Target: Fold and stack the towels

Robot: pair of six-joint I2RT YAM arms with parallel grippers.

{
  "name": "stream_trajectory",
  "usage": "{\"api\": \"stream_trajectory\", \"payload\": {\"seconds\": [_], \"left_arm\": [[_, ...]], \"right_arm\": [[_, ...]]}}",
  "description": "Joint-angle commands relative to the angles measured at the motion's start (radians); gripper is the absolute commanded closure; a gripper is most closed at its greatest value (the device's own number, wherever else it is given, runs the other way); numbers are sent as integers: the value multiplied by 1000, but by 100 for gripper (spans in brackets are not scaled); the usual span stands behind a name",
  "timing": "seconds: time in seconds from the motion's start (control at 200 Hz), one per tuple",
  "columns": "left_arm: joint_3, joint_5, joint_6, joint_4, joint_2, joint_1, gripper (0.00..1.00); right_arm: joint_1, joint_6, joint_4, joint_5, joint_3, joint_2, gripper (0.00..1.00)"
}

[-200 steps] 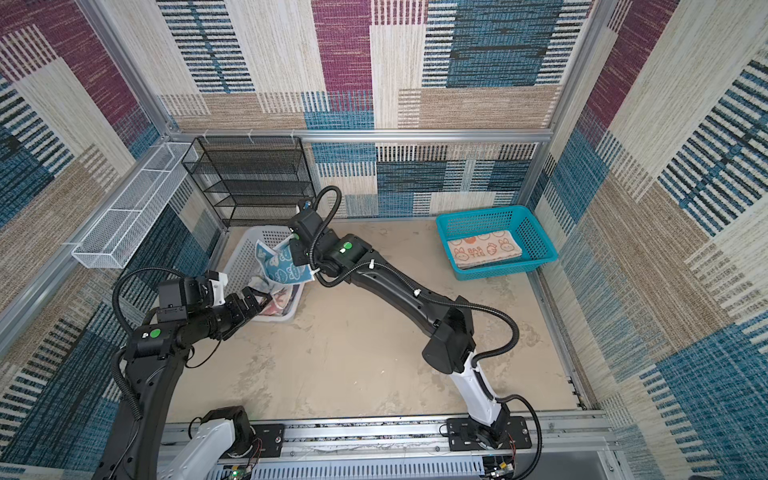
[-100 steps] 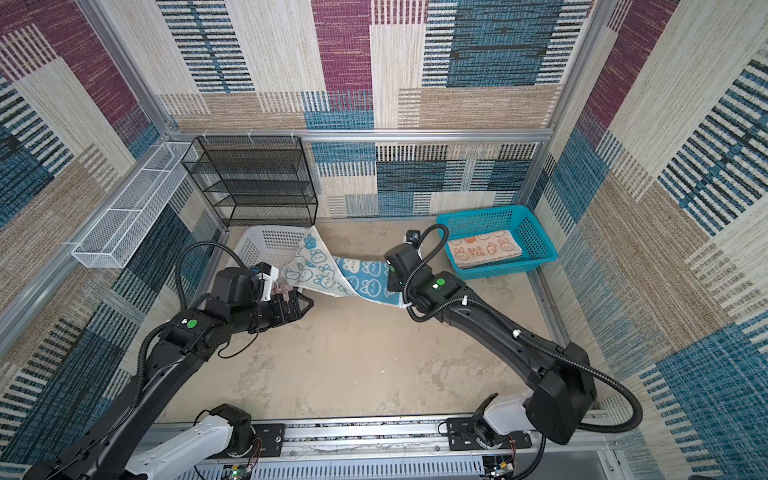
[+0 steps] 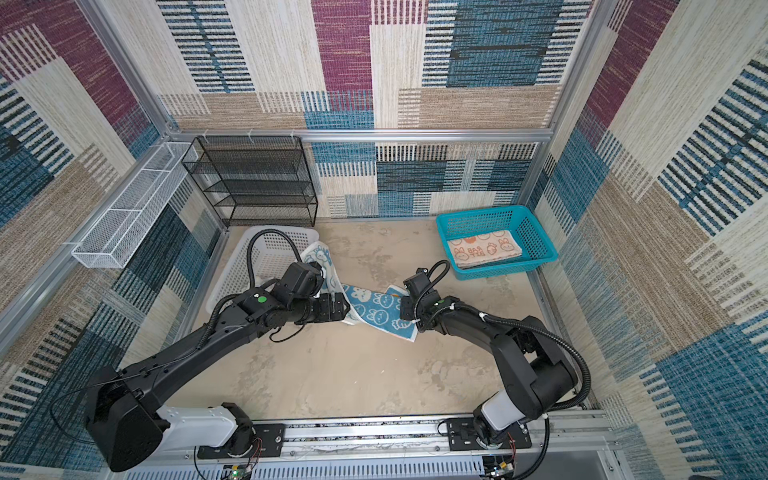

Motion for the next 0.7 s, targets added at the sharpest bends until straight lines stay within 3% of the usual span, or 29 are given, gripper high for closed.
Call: {"api": "stream_trajectory", "payload": {"seconds": [0.0,0.115,0.311,0.386,0.526,0.696], "left_arm": [[43,-78,20,-14,-10,4,1],[79,-90,42,-44,-11,6,1],[18,-80,6,-45,-115,56,1],[-30,-17,-17,-25,-177,133,1],[-87,209,-50,30,-204,326,1],[-28,268,-9,1,-110,428,1]], "right_arm": [[0,-41,74,-72,6,-34,1],[-5,-66,50,-96,43,-50,1],[0,-100,143,-320,121,-23,1],[8,-143,201,-374,178,22,1],[8,-241,242,-487,370,191,1],[8,-281,180,-587,698,462,1]]}}
